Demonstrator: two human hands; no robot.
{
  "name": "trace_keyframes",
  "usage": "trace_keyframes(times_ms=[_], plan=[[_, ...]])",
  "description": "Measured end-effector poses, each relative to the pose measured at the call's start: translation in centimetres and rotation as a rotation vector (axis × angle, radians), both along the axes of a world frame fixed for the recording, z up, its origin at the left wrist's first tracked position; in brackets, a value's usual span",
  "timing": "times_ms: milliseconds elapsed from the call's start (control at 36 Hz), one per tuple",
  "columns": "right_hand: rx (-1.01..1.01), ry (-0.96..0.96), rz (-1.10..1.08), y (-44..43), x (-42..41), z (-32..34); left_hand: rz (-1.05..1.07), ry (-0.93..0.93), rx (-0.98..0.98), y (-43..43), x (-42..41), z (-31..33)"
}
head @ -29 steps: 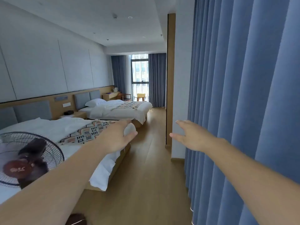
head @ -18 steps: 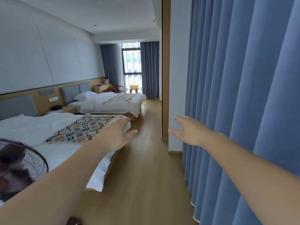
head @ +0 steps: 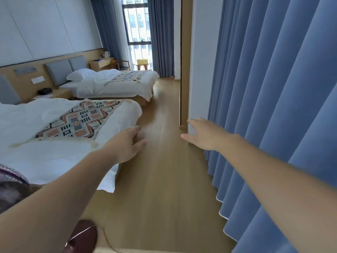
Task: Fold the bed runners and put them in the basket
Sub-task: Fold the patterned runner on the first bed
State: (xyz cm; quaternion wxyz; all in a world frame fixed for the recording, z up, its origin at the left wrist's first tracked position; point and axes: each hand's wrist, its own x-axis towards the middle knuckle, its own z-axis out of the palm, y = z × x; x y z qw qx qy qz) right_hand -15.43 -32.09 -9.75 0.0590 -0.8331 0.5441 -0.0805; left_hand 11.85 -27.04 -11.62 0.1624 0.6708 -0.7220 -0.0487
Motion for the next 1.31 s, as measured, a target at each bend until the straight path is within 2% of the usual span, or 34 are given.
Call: trace_keyframes(times_ms=[361,778,1306], plan=[[0.045,0.060,0.060,-16.3,-1.6,-6.9,0.066,0.060,0.089,-13.5,-1.2,-6.0],[0.100,0.024,0.196,-36.2,-3.5,-8.5,0.220,0.079,0.134,-29.1,-3.4,-8.5],[0.157,0.110,0.277,-54.7,2.2,-11.8,0.301,0.149,0.143,-46.7,1.4,-12.4]])
